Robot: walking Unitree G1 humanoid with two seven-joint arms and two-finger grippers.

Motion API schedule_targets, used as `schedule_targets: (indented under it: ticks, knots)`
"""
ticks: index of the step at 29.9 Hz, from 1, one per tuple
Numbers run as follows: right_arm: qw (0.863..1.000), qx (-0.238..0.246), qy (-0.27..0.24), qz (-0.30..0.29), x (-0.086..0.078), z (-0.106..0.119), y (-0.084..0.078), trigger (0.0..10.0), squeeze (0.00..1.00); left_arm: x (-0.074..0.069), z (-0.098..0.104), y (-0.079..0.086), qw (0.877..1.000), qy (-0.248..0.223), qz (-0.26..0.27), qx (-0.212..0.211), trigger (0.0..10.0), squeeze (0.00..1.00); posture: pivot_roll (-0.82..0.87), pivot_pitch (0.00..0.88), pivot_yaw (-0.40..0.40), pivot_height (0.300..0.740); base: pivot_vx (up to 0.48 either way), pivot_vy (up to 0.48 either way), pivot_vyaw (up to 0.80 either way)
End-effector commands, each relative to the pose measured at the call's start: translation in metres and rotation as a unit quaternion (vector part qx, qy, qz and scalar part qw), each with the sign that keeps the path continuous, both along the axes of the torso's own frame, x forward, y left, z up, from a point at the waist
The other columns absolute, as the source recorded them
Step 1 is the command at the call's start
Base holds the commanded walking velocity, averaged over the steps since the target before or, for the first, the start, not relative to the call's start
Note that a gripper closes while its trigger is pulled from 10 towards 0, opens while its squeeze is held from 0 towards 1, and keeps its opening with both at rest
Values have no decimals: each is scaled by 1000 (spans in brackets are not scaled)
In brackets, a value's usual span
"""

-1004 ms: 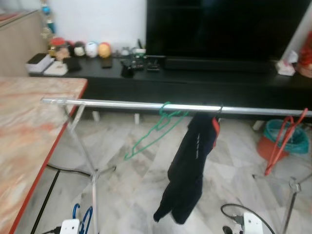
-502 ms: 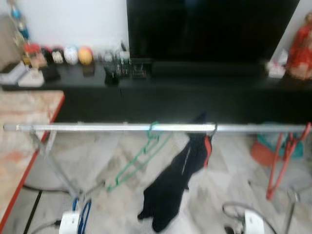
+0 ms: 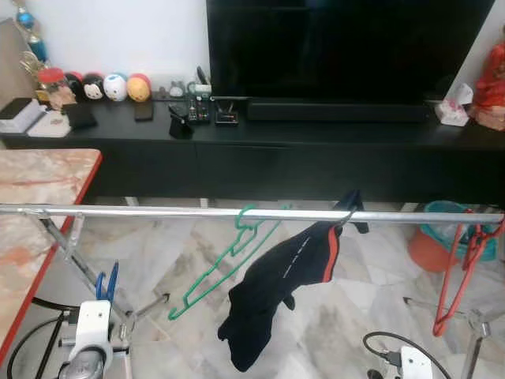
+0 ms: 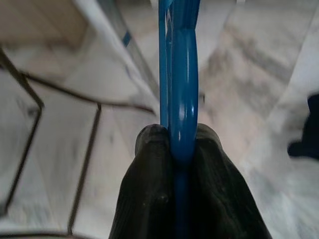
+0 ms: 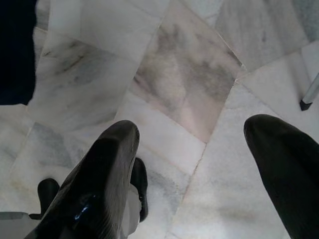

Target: Hang hanger

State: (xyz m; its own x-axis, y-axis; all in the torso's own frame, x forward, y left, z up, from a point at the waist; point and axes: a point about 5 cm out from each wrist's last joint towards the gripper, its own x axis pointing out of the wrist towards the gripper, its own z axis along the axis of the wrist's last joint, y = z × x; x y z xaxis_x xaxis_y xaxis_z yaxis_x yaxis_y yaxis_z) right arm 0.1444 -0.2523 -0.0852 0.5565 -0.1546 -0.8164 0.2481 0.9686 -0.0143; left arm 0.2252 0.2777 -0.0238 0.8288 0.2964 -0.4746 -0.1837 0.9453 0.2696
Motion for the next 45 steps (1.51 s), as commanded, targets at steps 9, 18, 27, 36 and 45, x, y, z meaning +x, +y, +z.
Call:
schedule_targets:
  ticks: [9, 18, 27, 36, 45]
  knots:
    - [1000, -5, 5, 9, -1, 0, -2, 10000, 0, 40, 36, -27, 983, -97, -159, -7, 10000, 0, 19, 0, -22, 740, 0, 0, 0]
    - [1000, -6, 4, 8, 0, 1, -3, 10000, 0, 55, 56, -48, 950, -119, -289, -12, 10000, 0, 15, 0, -18, 740, 0, 0, 0]
    - [1000, -7, 2, 7, 1, 1, -3, 10000, 0, 61, 73, -60, 922, -138, -363, 0, 10000, 0, 12, 0, -16, 740, 0, 0, 0]
    - [1000, -6, 2, 7, 2, 1, -2, 10000, 0, 88, 96, -64, 931, -174, -321, 3, 10000, 0, 8, 0, -13, 740, 0, 0, 0]
    - [1000, -6, 2, 7, 2, 1, -2, 10000, 0, 110, 99, -71, 950, -134, -281, -8, 10000, 0, 4, 0, -16, 740, 0, 0, 0]
